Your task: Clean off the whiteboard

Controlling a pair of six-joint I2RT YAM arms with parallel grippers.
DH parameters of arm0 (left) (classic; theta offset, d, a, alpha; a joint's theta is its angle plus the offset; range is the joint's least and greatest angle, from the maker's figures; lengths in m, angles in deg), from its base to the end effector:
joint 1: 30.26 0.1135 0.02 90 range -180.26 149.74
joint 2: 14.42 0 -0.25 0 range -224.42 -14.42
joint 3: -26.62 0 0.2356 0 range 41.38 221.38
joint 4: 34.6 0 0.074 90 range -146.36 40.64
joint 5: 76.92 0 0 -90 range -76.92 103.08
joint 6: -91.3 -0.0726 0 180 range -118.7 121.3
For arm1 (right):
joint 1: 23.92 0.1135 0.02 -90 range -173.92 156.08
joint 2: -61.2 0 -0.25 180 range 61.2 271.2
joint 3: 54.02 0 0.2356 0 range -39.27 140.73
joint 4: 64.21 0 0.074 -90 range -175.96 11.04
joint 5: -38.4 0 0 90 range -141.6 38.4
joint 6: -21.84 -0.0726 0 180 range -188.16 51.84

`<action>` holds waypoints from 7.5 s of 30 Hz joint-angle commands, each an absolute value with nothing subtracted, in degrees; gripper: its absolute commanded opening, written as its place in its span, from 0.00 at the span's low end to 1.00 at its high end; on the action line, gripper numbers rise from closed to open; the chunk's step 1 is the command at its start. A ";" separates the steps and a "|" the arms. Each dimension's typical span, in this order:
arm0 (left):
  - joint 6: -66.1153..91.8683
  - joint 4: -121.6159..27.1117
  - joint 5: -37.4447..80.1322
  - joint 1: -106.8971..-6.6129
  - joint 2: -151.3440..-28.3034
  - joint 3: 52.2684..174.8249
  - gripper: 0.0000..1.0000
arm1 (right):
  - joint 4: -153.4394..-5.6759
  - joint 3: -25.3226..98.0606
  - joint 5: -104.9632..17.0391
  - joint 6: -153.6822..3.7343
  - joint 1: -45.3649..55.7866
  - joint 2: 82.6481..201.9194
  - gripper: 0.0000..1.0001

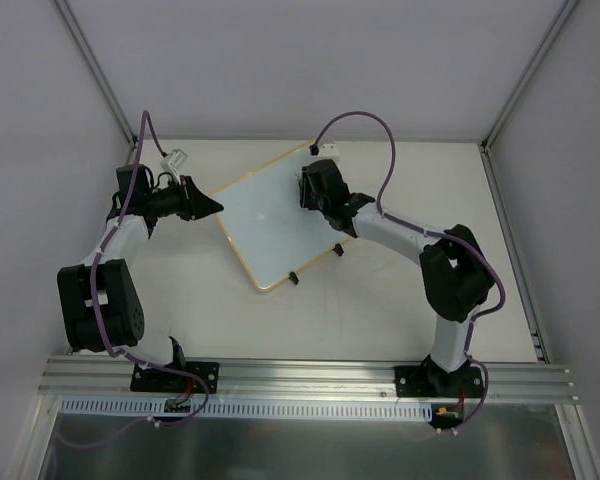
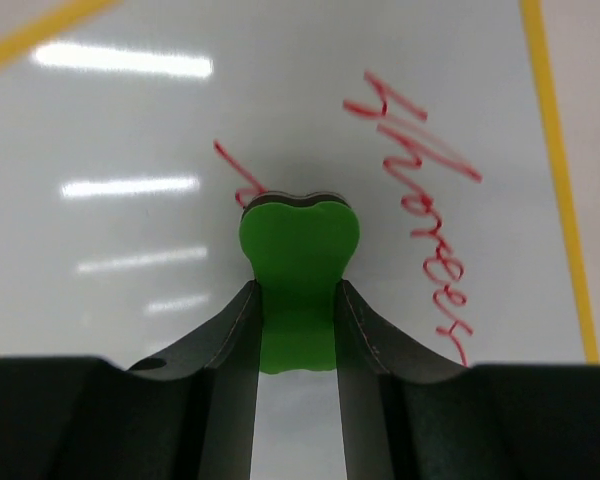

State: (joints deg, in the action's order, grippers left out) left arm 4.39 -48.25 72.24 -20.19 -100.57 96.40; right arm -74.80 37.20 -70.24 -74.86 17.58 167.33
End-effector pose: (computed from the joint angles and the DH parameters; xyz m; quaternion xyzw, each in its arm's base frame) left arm 0.3314 -0.0044 0.2409 0.1588 0.7765 -0.4003 0.4599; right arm 0.3494 0.2782 0.2316 -0.1671 0.8222 0.0900 0.5366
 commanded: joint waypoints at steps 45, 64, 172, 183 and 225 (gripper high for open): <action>-6.96 -52.78 71.27 -22.87 -100.73 96.40 0.00 | -78.70 60.13 -68.21 -72.56 18.79 181.51 0.00; -9.07 -53.93 69.16 -22.87 -100.55 96.13 0.00 | -81.16 45.65 -74.55 -79.32 10.71 174.24 0.00; -9.95 -57.00 65.82 -22.87 -101.78 97.89 0.00 | -68.06 10.22 -70.06 -81.78 10.99 160.78 0.00; -10.22 -57.44 65.38 -22.87 -101.87 97.98 0.00 | -69.81 9.51 -69.79 -87.67 3.51 159.91 0.00; -5.21 -58.76 61.60 -22.87 -103.01 102.55 0.15 | -92.84 22.26 -76.21 -89.69 -17.41 162.46 0.61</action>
State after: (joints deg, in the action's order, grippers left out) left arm -0.53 -59.90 69.38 -21.72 -101.70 101.17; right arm -90.45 21.60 -75.74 -88.02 -16.58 163.40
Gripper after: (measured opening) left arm 0.170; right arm 0.577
